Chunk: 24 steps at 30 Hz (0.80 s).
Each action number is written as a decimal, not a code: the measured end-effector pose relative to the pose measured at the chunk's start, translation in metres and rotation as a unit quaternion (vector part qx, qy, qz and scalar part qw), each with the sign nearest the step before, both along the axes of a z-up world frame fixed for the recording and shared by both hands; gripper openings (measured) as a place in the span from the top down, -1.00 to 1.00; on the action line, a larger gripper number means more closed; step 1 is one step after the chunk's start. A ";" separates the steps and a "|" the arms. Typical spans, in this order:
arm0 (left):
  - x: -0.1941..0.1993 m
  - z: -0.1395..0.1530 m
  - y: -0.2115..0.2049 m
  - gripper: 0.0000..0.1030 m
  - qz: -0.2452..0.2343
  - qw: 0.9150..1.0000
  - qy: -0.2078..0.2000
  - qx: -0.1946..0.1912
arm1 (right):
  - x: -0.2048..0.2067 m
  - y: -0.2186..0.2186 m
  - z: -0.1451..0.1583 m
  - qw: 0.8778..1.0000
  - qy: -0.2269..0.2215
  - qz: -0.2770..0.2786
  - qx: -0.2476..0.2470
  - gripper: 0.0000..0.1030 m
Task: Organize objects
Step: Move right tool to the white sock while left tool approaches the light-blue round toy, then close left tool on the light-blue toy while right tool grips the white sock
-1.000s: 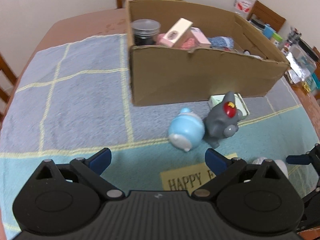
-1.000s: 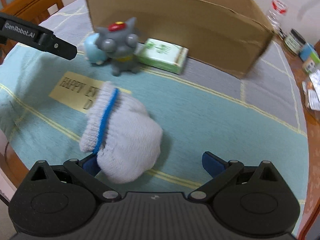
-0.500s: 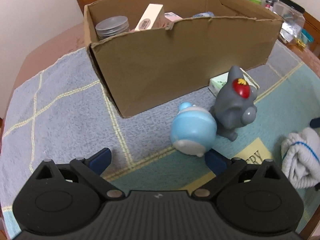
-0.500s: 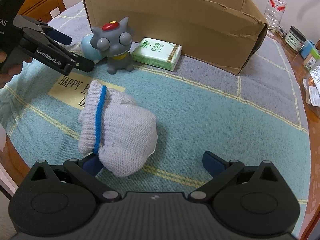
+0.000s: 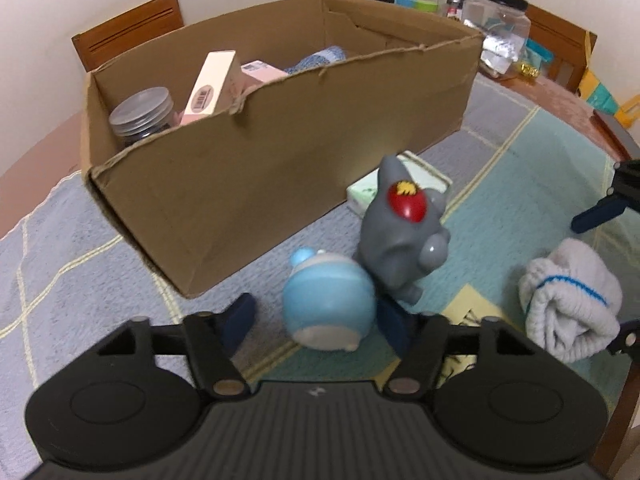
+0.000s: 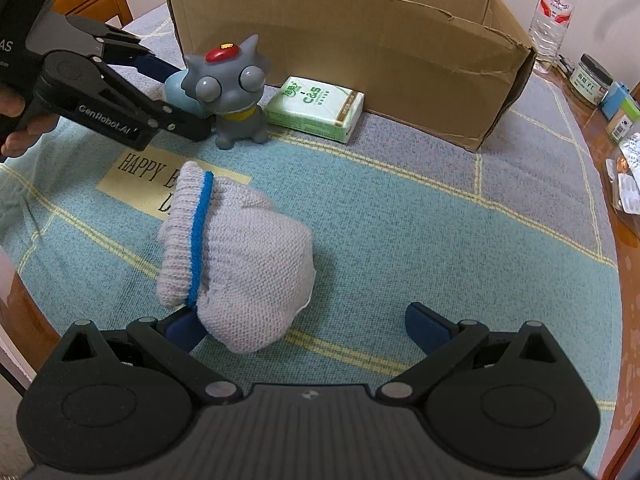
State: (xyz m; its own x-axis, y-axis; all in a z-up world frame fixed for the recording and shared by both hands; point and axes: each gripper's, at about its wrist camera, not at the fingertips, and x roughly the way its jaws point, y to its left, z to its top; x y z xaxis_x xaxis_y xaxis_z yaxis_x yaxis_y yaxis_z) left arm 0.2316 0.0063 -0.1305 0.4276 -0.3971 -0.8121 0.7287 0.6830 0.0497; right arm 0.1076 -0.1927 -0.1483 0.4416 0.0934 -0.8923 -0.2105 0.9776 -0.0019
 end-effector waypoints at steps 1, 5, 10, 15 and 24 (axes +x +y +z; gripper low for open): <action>0.001 0.000 -0.001 -0.05 0.000 1.000 0.004 -0.004 | 0.000 0.000 0.000 1.000 0.000 0.000 0.000 -1.00; 0.004 0.001 0.001 0.14 0.011 1.000 0.020 -0.016 | 0.000 0.000 0.000 1.000 0.000 0.000 0.000 -1.00; 0.002 0.007 0.010 0.15 0.035 0.999 0.018 -0.021 | 0.000 -0.001 0.001 1.000 0.001 0.000 0.000 -1.00; -0.003 0.016 0.037 0.15 0.066 0.998 0.016 -0.018 | 0.004 0.000 0.002 1.000 0.011 -0.001 -0.002 -1.00; -0.012 0.012 0.056 0.14 0.100 0.994 0.037 -0.017 | 0.009 0.028 0.003 0.998 0.020 0.056 0.003 -1.00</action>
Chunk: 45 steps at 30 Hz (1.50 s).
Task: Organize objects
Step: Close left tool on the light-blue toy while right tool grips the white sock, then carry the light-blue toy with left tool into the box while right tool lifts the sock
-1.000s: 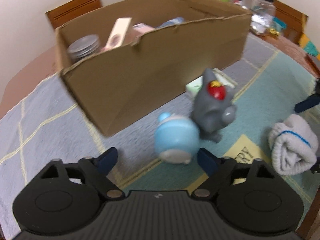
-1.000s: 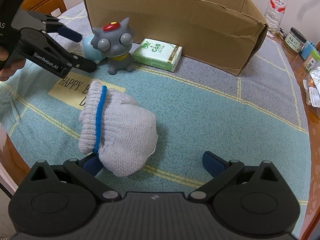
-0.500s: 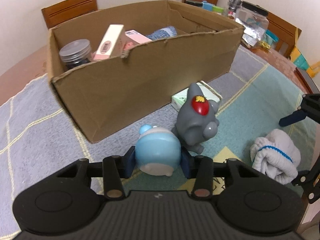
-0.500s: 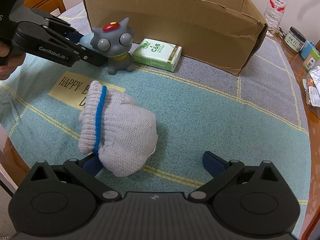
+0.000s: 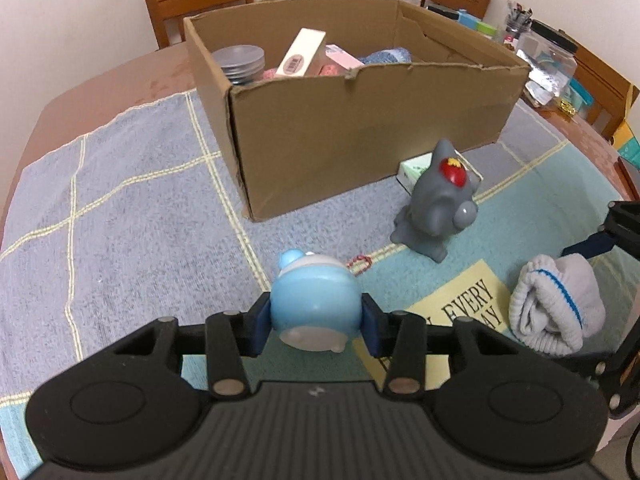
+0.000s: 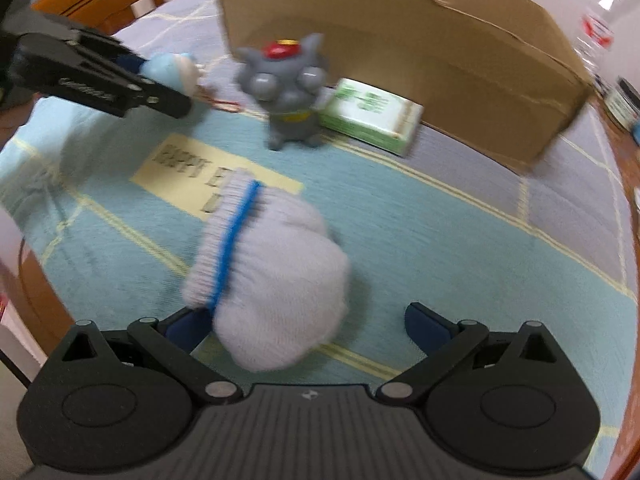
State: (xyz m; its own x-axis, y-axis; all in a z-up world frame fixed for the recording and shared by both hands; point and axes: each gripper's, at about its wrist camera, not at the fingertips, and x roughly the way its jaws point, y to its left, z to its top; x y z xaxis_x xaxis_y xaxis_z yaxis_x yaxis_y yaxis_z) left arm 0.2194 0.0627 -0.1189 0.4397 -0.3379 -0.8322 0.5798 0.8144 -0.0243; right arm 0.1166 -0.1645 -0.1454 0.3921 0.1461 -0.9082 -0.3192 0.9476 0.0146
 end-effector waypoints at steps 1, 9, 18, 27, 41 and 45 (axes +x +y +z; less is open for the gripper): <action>0.000 0.000 0.000 0.14 -0.001 1.000 -0.001 0.000 | 0.000 0.004 0.000 1.000 0.000 0.009 0.004 -1.00; 0.000 -0.003 -0.004 0.09 -0.004 1.000 -0.005 0.009 | 0.006 0.018 0.002 1.000 0.000 0.020 0.015 -1.00; 0.004 -0.009 -0.002 -0.08 0.005 1.000 0.007 0.010 | 0.006 0.017 0.007 1.000 -0.005 -0.002 0.010 -0.79; 0.005 -0.009 -0.004 0.08 0.005 1.000 0.011 0.004 | 0.009 0.019 0.006 1.000 -0.005 0.003 -0.003 -0.65; 0.008 0.006 -0.004 0.13 0.014 1.000 0.026 0.002 | 0.013 0.017 0.013 1.000 0.013 0.005 0.008 -0.44; 0.006 0.013 -0.005 0.13 0.014 0.999 0.031 0.005 | 0.015 0.012 0.016 1.000 0.020 0.002 0.012 -0.42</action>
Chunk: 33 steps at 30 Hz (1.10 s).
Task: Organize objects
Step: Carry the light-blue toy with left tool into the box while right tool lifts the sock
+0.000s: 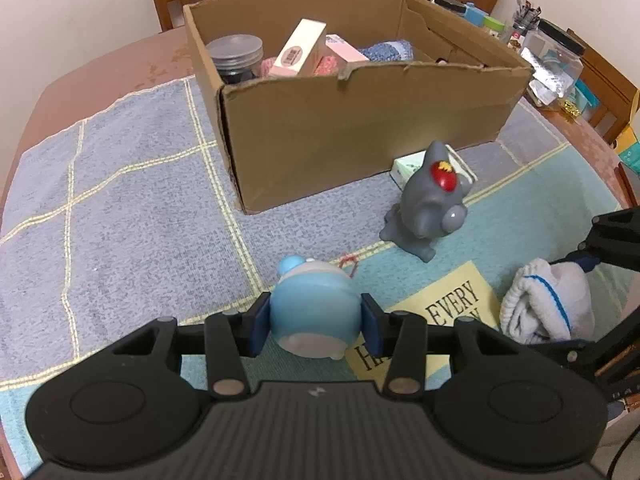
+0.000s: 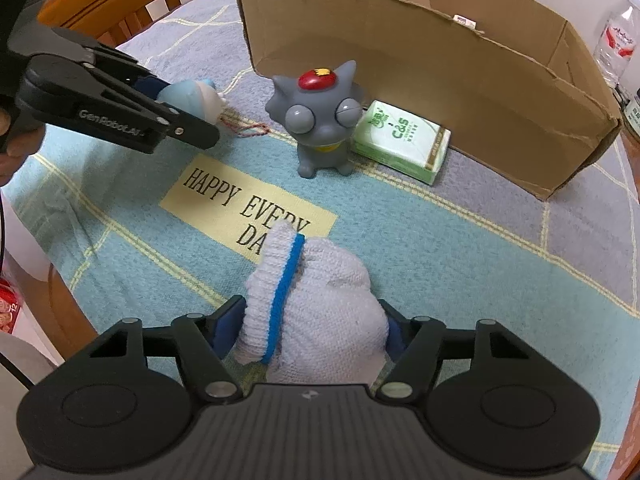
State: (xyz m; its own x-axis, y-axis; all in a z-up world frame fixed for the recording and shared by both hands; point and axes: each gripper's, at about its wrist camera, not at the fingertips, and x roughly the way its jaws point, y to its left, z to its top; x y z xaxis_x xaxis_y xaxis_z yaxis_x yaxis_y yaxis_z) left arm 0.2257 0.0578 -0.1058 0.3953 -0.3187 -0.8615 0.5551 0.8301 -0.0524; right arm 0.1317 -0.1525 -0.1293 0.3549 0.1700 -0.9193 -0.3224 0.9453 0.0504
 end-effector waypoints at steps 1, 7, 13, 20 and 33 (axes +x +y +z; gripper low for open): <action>-0.001 0.003 0.000 0.13 -0.001 1.000 0.000 0.000 | 0.000 -0.002 0.002 1.000 -0.001 0.001 -0.002 -0.42; -0.004 0.019 -0.003 0.13 -0.006 1.000 0.009 0.000 | 0.003 -0.016 0.015 1.000 0.001 -0.001 0.005 -0.41; -0.009 0.044 -0.013 0.13 -0.037 0.999 0.008 0.001 | 0.008 -0.031 0.035 1.000 -0.016 -0.002 0.007 -0.41; 0.001 0.091 -0.032 0.13 -0.061 0.997 -0.018 -0.039 | 0.024 -0.055 0.074 0.999 -0.046 -0.004 0.022 -0.41; 0.015 0.090 -0.035 -0.59 -0.076 0.996 -0.049 -0.022 | 0.046 -0.072 0.095 0.997 -0.066 -0.014 0.022 -0.41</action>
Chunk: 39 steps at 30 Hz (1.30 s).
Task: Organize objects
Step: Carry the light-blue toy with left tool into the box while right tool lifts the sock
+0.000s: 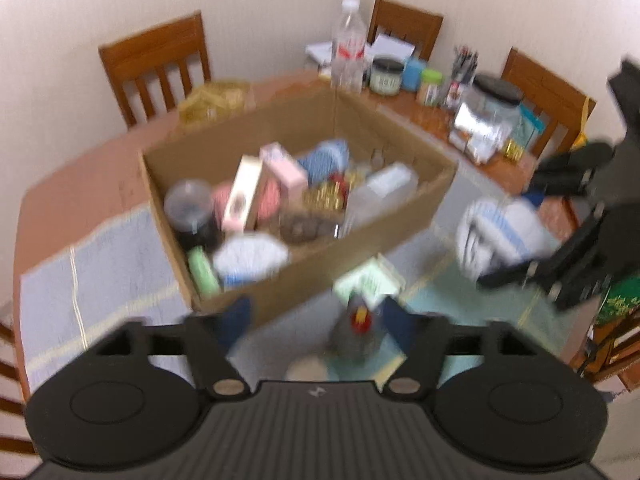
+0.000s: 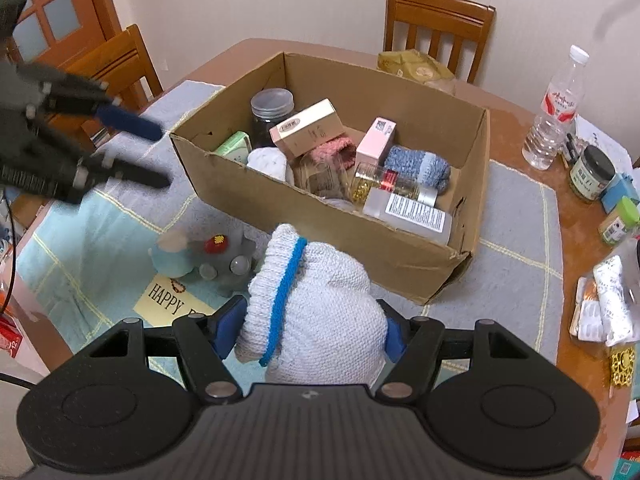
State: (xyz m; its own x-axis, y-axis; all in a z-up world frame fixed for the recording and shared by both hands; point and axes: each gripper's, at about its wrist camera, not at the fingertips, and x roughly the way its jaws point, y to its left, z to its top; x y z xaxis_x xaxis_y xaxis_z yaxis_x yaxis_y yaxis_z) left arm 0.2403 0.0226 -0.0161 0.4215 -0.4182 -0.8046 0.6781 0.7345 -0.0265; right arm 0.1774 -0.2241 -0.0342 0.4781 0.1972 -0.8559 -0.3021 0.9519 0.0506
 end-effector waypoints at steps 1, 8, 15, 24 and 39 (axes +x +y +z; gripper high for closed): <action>-0.004 -0.010 0.004 -0.59 0.004 1.000 -0.003 0.004 | 0.000 0.000 -0.001 1.000 0.002 -0.001 0.000 -0.41; -0.008 -0.077 0.023 -0.52 0.051 0.997 0.050 0.015 | 0.000 0.003 -0.007 1.000 0.012 -0.002 -0.008 -0.41; -0.003 -0.093 0.035 -0.50 0.102 0.994 0.002 0.029 | 0.000 0.003 -0.005 1.000 0.012 -0.007 -0.014 -0.41; 0.003 -0.110 0.040 -0.23 0.109 0.993 0.024 0.026 | -0.002 0.004 -0.009 1.000 0.015 -0.012 -0.017 -0.41; -0.001 -0.054 0.046 -0.01 0.076 0.997 0.028 0.010 | 0.002 0.001 0.002 1.000 -0.002 -0.010 -0.015 -0.41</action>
